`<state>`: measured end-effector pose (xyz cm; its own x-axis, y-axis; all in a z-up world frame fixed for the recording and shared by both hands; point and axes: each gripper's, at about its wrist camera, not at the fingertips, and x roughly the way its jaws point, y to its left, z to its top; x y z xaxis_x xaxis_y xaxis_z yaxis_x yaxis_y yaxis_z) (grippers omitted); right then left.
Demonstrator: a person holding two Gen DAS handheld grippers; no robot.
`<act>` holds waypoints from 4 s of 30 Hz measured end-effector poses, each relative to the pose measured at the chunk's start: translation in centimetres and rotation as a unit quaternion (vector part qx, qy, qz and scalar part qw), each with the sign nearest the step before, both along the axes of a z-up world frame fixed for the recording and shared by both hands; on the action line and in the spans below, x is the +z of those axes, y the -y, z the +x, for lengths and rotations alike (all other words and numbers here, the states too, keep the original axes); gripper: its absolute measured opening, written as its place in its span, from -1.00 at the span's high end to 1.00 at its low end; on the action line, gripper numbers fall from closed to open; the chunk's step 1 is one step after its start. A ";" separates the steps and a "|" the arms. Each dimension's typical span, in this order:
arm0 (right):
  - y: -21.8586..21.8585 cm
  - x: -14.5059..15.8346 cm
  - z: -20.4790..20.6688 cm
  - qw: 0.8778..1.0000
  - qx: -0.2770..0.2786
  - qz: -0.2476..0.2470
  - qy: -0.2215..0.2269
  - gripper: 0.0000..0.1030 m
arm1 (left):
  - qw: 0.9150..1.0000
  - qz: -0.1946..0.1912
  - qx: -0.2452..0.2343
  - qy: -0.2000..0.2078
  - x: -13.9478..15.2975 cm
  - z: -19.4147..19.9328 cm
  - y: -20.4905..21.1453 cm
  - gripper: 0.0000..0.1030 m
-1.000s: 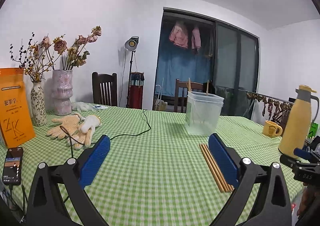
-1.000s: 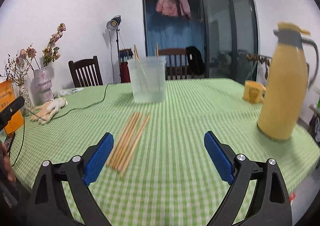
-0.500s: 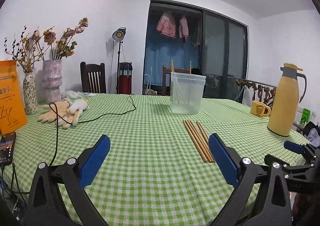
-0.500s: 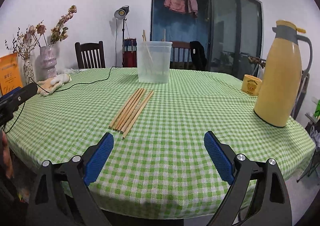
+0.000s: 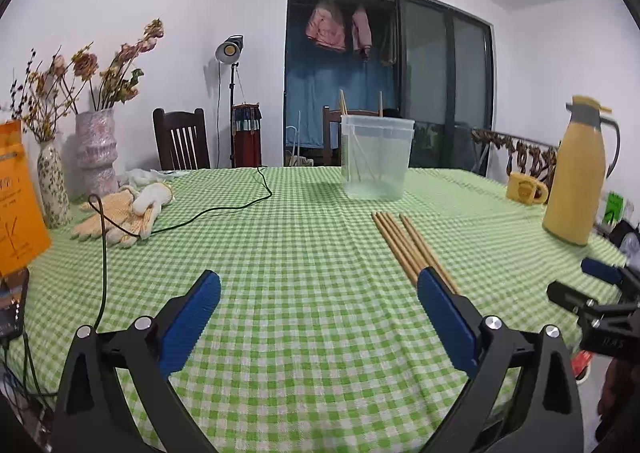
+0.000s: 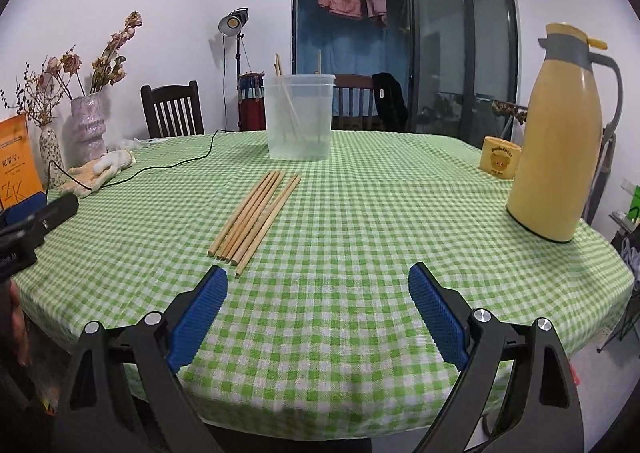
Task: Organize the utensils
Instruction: 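Withdraw both open tools from the box back toward the chopstick pile, then close the right tool on a chopstick from the pile, then close the left tool on a chopstick while the right tool lifts its chopstick, then carry both held chopsticks toward the clear plastic box with both tools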
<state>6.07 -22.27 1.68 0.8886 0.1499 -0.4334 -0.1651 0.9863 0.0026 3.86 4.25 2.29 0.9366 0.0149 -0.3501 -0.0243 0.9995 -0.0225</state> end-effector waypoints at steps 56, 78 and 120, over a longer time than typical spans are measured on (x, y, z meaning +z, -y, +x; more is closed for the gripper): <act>0.4 -3.0 9.5 0.988 0.063 0.015 -0.138 0.91 | 0.958 0.041 -0.102 -0.264 -4.4 15.8 8.8 -0.02; -0.9 -0.6 8.5 0.994 0.063 -0.024 -0.090 0.92 | 0.968 -0.019 -0.102 -0.230 -2.2 14.0 5.4 0.93; 0.9 14.3 9.9 0.996 0.073 -0.022 0.048 0.92 | 0.985 0.007 -0.141 -0.102 15.5 13.1 1.3 0.93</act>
<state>15.95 -23.21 16.01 0.8966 0.2633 -0.3560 -0.3041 0.9506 -0.0626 17.00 2.99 17.78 0.8147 -0.2299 -0.5324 0.2516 0.9673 -0.0328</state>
